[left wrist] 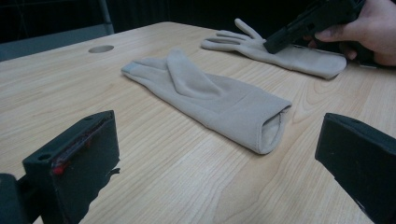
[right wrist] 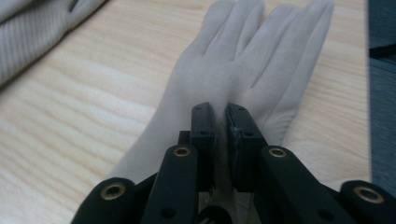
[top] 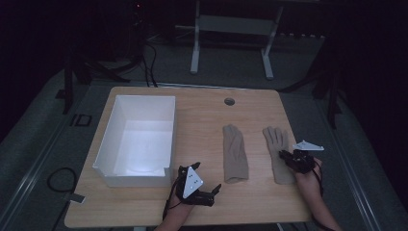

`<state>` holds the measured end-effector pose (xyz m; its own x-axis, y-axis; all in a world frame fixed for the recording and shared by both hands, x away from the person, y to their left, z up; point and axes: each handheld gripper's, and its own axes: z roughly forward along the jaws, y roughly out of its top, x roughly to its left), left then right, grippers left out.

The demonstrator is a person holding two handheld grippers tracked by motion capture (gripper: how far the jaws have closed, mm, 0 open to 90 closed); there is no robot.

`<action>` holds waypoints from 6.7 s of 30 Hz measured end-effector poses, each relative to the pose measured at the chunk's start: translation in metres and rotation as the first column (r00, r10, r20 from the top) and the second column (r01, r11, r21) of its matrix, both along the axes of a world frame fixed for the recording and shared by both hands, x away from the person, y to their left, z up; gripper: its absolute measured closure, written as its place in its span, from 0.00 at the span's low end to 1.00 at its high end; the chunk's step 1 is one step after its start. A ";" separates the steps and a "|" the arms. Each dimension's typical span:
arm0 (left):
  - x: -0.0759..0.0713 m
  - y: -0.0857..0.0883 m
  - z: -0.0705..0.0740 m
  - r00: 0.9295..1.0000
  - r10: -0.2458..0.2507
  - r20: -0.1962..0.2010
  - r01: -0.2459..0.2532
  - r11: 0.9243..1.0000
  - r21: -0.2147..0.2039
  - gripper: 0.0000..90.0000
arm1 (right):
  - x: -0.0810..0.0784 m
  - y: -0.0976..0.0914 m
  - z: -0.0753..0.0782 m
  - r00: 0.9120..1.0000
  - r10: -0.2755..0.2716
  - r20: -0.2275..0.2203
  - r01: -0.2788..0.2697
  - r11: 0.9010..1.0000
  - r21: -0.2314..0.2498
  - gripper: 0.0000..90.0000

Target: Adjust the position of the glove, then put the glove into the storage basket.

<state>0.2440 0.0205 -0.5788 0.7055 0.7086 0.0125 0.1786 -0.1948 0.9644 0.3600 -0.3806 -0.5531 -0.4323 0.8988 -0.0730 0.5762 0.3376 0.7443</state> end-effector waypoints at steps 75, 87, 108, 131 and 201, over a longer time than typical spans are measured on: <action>0.025 -0.035 0.014 0.969 -0.227 -0.102 0.244 0.946 0.212 0.07 | 0.013 0.098 0.061 0.985 0.171 -0.024 -0.161 0.958 0.238 0.12; 0.048 -0.066 0.013 0.907 -0.402 -0.127 0.420 0.835 0.356 0.27 | 0.069 0.122 0.046 0.981 0.163 -0.108 -0.129 0.955 0.266 0.20; 0.070 -0.073 0.004 0.901 -0.383 -0.202 0.433 0.822 0.369 0.74 | 0.096 0.152 -0.001 0.948 0.207 -0.241 -0.160 0.967 0.199 0.56; 0.075 -0.065 0.051 0.888 -0.343 -0.305 0.432 0.850 0.303 0.91 | 0.085 0.152 0.046 0.950 0.260 -0.171 -0.201 0.931 0.304 0.75; 0.031 0.127 0.173 0.958 -0.144 -0.248 0.227 0.908 0.351 0.91 | 0.068 0.343 0.186 0.848 0.530 0.015 -0.478 0.754 0.451 0.75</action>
